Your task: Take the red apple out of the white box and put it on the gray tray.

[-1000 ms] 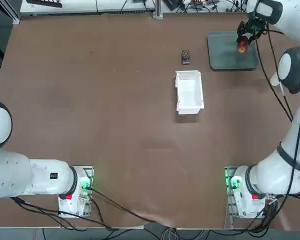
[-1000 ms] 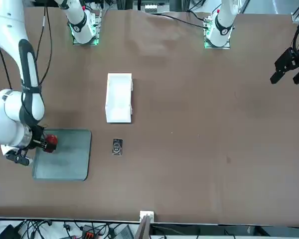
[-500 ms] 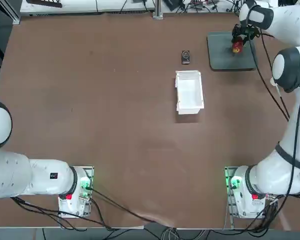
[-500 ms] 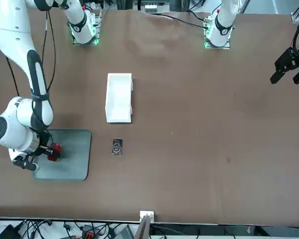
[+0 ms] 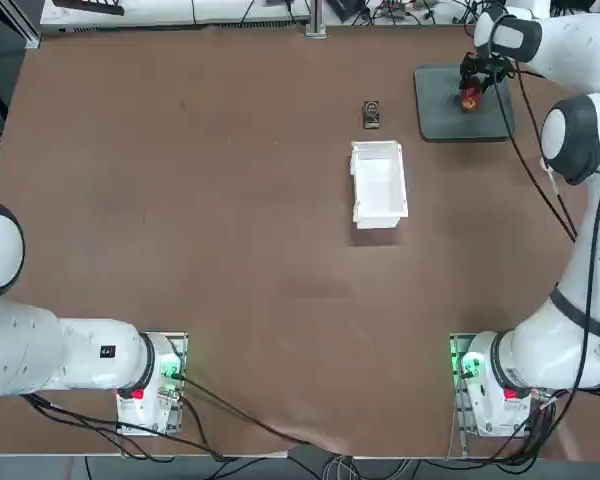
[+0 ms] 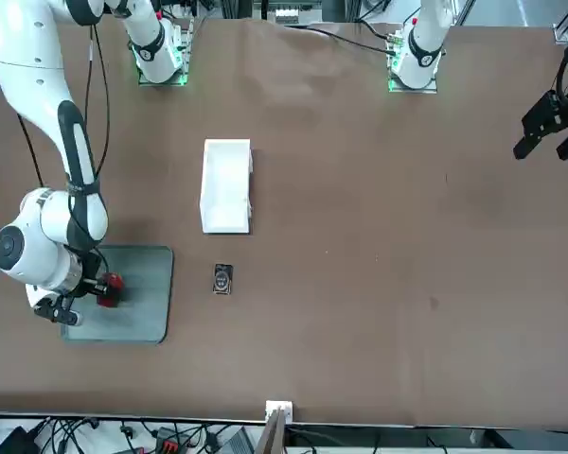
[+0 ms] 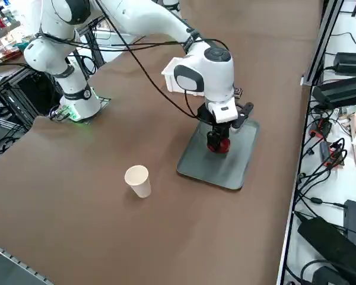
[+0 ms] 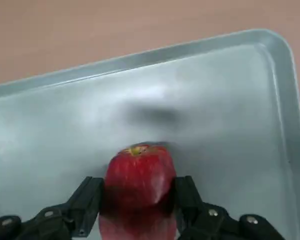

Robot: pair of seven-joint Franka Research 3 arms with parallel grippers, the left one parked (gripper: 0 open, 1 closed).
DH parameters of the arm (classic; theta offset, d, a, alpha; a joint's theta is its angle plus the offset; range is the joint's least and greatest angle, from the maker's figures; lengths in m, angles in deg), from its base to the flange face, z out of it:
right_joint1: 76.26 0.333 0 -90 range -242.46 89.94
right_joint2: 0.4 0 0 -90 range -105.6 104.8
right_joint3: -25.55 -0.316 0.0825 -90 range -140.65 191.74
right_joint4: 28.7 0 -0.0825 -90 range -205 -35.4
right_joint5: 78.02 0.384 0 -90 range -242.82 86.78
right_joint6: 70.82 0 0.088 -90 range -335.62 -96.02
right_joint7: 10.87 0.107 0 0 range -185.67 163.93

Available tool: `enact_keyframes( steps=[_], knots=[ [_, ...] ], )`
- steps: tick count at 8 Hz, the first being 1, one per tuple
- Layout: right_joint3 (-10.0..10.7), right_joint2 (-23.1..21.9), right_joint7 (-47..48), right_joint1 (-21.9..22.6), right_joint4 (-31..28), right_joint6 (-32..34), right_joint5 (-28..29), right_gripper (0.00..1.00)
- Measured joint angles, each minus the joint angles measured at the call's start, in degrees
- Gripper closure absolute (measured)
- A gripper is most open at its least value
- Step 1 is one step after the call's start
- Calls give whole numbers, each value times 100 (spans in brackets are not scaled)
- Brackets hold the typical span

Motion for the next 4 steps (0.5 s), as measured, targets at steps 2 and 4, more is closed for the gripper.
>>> enact_keyframes(
  steps=[2, 4],
  knots=[
    [-4, 1, 0, 1, 2, -113, 3, 11],
    [-5, 1, 0, 4, 31, -152, 3, 0]
  ],
)
